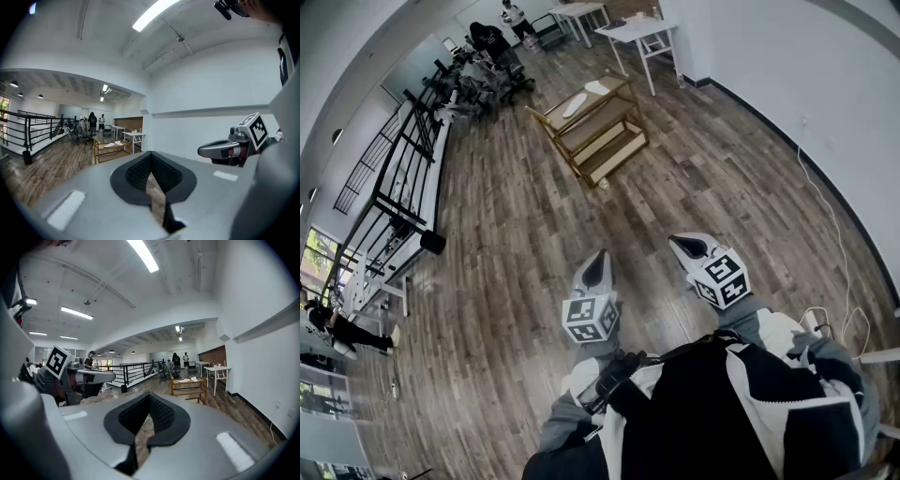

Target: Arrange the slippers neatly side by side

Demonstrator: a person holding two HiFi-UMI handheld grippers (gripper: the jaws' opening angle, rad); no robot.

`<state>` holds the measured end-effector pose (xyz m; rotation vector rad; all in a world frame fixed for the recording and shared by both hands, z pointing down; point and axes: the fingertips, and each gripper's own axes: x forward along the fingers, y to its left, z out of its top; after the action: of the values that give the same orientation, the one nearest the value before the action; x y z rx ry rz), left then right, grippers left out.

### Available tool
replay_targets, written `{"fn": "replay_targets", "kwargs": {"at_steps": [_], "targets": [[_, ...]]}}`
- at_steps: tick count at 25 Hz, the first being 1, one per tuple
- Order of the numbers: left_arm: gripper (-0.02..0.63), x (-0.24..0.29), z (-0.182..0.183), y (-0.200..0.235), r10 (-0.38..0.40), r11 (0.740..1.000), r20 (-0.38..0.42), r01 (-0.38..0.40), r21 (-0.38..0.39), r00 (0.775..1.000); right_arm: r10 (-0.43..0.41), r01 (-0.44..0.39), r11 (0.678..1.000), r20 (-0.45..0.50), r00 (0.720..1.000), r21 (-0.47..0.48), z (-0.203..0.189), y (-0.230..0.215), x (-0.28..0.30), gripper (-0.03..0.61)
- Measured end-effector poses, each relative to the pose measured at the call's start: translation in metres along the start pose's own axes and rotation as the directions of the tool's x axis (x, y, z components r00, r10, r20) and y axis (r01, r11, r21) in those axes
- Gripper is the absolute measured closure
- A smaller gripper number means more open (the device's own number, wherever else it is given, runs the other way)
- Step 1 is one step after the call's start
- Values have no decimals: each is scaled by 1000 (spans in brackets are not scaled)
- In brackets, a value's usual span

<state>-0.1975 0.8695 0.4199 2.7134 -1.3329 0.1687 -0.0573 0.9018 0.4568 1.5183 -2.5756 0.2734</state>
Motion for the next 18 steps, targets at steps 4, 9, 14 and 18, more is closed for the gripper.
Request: {"fn": "replay_targets", "kwargs": {"at_steps": [4,9,14,18], "targets": [[607,6,-4,0,-15,1000,6,15,-1,1000,4,-4,1000,-2,1000,-4,2,-2,4,578],[607,5,-6,0,-10,1000,12,10,11,1000,11,-11,1000,-2,1000,-12,1,-2,3,578],[607,3,-4,0,-2,1000,15,2,8,1000,51,-51,999,2,999,19,2,3,4,574],[607,6,-5,-3,-2,1000,15,2,8,1000,59,-59,998,-1,998,17,0,5,6,523]]}}
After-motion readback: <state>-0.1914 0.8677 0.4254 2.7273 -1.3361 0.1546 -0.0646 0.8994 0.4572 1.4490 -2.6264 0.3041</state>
